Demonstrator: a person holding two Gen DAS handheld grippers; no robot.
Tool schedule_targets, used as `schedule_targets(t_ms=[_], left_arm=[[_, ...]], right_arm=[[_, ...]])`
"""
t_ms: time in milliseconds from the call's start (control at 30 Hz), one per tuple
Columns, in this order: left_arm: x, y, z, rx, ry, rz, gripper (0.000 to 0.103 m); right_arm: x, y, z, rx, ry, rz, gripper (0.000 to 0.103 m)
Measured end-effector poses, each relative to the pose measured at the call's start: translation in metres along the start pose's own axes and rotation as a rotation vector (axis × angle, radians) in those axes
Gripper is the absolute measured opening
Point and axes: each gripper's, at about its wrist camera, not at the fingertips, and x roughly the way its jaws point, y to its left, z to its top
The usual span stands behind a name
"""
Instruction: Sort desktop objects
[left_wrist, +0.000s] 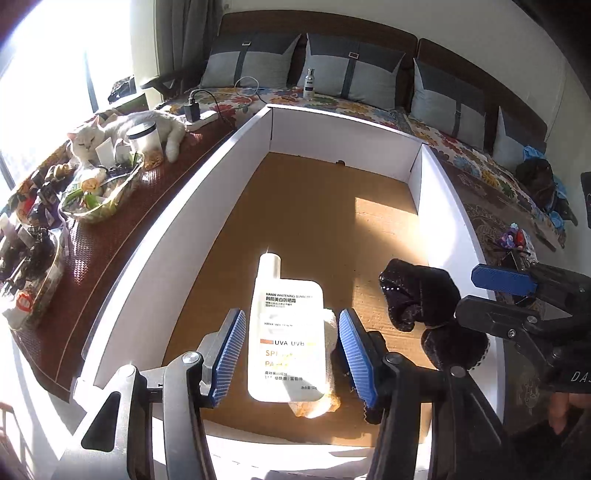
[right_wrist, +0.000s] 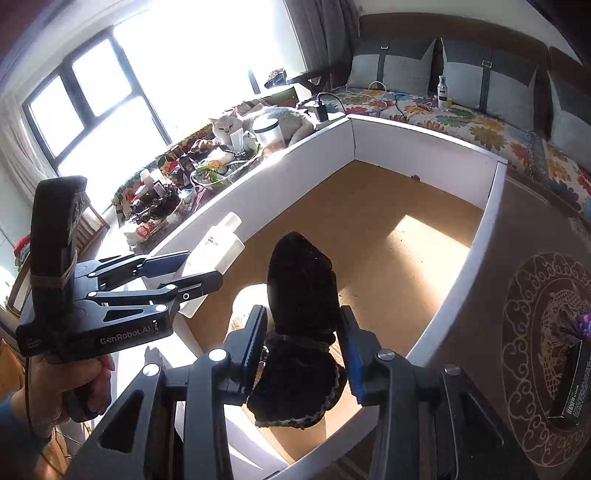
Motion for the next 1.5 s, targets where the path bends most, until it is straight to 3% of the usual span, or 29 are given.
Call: schedule_targets(t_ms=[33,67,167,333,433,533,600,667,767,867,967,1167,1500], left_arm=[[0.001,-0.002,-0.002,0.000,0.001,0.003,0.070],[-0.002,-0.003,-0.004,0.001,-0.008,0.006,0.076],[-0.015,-0.019,-0.005,0.020,-0.045,-0.006,0.076],[-0.044,-0.079,-0.001,0.069,-0.115,-0.114,0.077],[-0.066,-0.137,-0.007,0.131,-0.163,-0.218,0.086],[-0.080,-0.201,-0.025,0.209,-0.202,-0.326,0.099],[-0.075,-0.243,-0.042,0.263,-0.185,-0.381,0.103],[-0.052,-0.282,-0.062,0.318,-0.114,-0.411,0.103],[-0.004,-0.328,-0.094,0.370,0.004,-0.398,0.103],[0.033,-0.356,-0.110,0.398,0.059,-0.358,0.103],[0.052,-0.371,-0.110,0.412,0.050,-0.302,0.103],[0.074,-0.376,-0.091,0.367,0.044,-0.278,0.103],[0.098,-0.374,-0.087,0.363,0.034,-0.220,0.103]], right_arm=[[0.005,-0.002,0.001,0.006,0.013,-0.005,0.062],[0.004,-0.005,0.002,0.009,0.007,-0.009,0.063],[-0.021,-0.017,-0.002,0.015,-0.064,0.006,0.068],[-0.088,-0.055,-0.037,0.036,-0.247,-0.111,0.093],[-0.116,-0.097,-0.087,0.073,-0.298,-0.231,0.096],[-0.131,-0.149,-0.150,0.135,-0.255,-0.374,0.096],[-0.138,-0.186,-0.193,0.190,-0.185,-0.453,0.096],[-0.149,-0.217,-0.235,0.239,-0.138,-0.518,0.096],[-0.171,-0.250,-0.288,0.311,-0.119,-0.591,0.096],[-0.191,-0.280,-0.295,0.447,-0.125,-0.592,0.096],[-0.198,-0.287,-0.295,0.458,-0.145,-0.631,0.096],[-0.180,-0.290,-0.290,0.440,-0.119,-0.624,0.096],[-0.168,-0.290,-0.290,0.435,-0.106,-0.623,0.096]])
